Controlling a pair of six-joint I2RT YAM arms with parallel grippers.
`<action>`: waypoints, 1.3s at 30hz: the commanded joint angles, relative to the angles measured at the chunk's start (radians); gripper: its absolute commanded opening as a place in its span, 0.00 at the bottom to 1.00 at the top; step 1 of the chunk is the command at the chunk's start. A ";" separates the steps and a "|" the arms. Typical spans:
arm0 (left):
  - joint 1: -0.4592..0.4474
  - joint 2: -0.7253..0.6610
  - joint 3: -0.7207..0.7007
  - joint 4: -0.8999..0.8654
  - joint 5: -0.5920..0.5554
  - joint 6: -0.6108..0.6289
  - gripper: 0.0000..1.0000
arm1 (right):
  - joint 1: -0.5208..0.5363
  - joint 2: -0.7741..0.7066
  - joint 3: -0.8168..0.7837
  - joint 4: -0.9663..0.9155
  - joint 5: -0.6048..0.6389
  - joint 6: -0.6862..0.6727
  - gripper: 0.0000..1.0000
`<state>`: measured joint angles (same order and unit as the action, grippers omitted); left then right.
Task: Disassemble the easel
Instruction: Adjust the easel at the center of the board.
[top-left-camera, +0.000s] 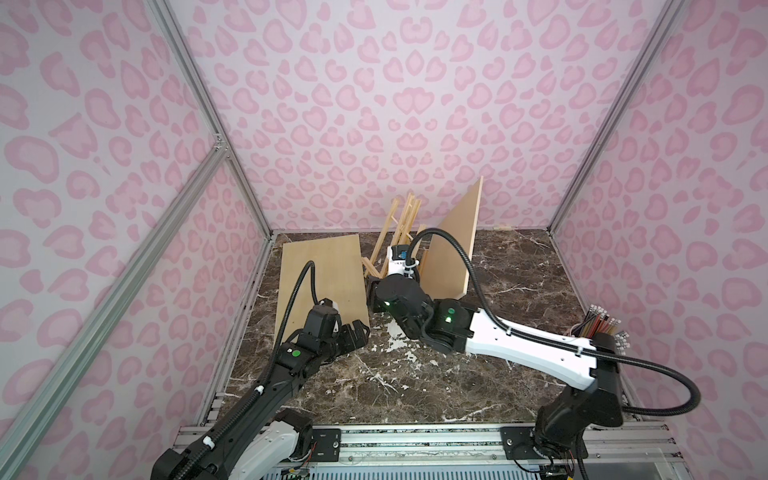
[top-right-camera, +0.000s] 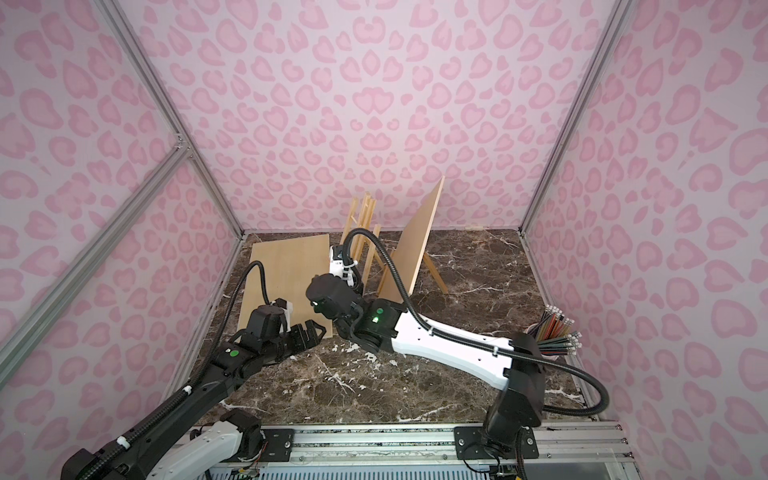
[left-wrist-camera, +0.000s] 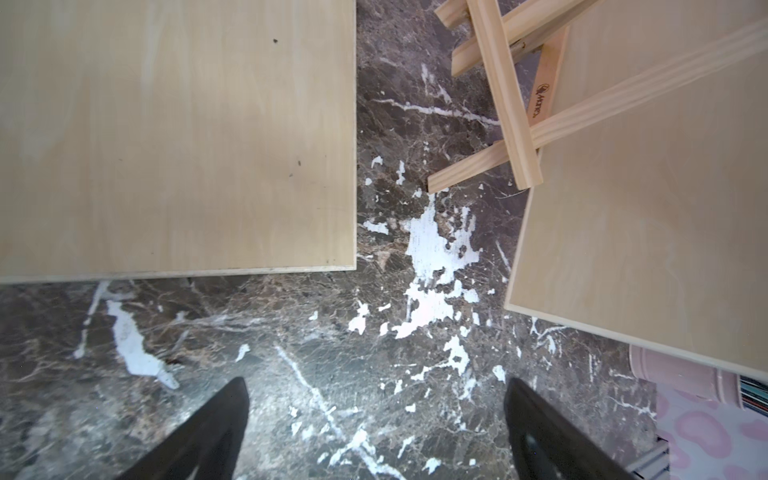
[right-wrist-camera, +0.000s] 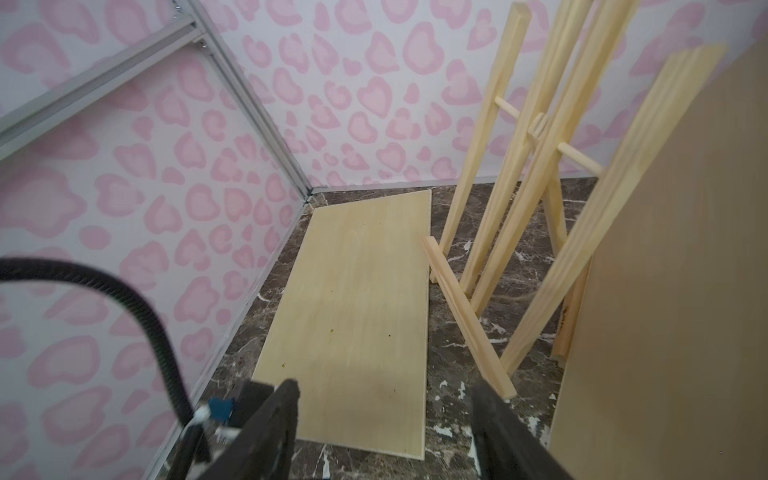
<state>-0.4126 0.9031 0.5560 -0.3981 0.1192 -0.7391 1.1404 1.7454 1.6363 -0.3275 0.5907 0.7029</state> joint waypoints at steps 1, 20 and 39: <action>0.000 -0.020 -0.006 -0.018 -0.072 0.014 0.96 | -0.023 0.108 0.073 -0.069 0.082 0.097 0.65; 0.001 -0.087 -0.011 -0.053 -0.104 0.011 0.96 | -0.205 -0.019 -0.362 0.178 0.019 0.005 0.69; 0.000 -0.066 -0.017 -0.034 -0.092 0.012 0.96 | -0.323 -0.135 -0.479 0.407 -0.210 -0.233 0.76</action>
<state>-0.4126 0.8345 0.5407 -0.4473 0.0227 -0.7319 0.8165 1.6104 1.1591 0.0208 0.4362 0.5034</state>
